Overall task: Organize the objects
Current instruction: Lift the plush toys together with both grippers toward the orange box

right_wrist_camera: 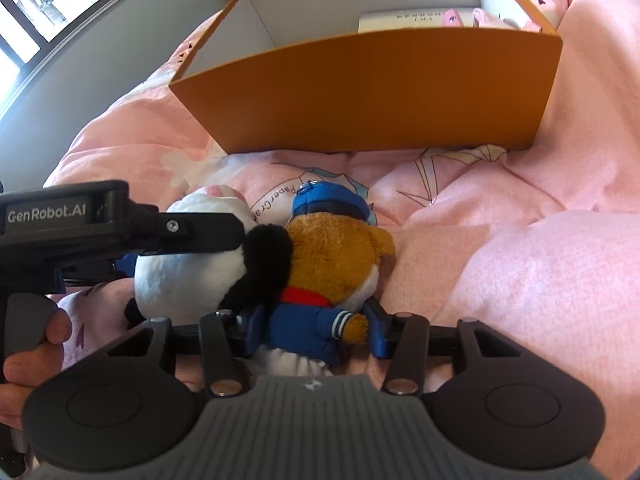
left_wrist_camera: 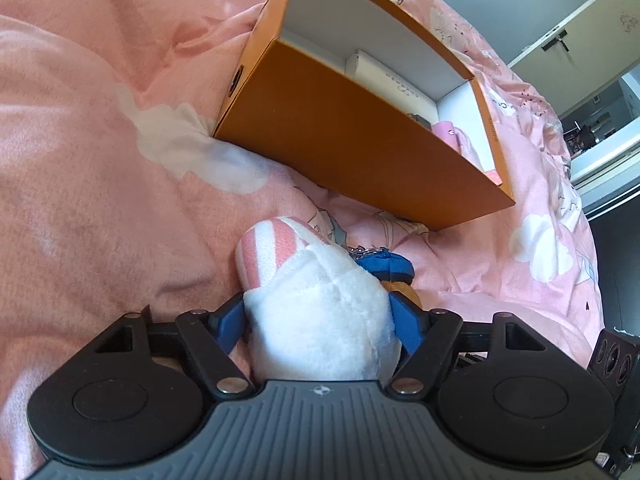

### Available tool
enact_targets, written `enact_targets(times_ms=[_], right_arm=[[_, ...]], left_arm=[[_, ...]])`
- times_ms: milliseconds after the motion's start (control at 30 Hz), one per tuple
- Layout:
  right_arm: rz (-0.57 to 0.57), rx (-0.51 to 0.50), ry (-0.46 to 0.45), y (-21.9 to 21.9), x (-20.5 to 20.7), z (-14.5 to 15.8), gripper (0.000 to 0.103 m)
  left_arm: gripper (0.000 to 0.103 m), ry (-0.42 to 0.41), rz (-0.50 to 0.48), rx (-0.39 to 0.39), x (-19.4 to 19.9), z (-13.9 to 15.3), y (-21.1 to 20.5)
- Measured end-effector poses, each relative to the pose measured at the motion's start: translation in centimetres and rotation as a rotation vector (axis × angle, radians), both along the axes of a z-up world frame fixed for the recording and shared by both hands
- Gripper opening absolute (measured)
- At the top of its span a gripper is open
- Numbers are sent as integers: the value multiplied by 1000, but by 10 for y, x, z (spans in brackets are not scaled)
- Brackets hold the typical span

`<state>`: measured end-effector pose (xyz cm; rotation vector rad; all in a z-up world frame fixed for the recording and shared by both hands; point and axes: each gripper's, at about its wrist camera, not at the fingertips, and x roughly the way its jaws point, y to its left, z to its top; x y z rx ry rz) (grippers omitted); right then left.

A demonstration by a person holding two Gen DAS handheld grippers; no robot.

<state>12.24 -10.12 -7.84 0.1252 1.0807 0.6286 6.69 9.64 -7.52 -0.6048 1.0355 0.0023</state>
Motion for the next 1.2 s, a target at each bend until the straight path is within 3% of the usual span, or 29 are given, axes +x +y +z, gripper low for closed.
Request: enact_targets(times_ms=[233, 333, 500, 567, 833, 1067, 1200], right_arm=[[-27, -20, -120, -17, -6, 37, 48], [-34, -60, -167, -27, -3, 52, 48], [-13, -80, -126, -26, 1, 38, 48], [-9, -94, -97, -24, 4, 25, 48], [-12, -51, -69, -26, 11, 10, 50], [-20, -31, -60, -29, 8, 10, 51], [-21, -28, -61, -29, 8, 9, 51]], left_arm=[[82, -84, -94, 104, -4, 39, -2], [82, -77, -174, 159, 3, 48, -9], [82, -30, -324, 301, 15, 26, -46], [81, -21, -340, 362, 14, 10, -56], [87, -24, -250, 203, 10, 11, -29], [89, 82, -94, 66, 1, 14, -2], [93, 99, -60, 24, 2, 2, 2]])
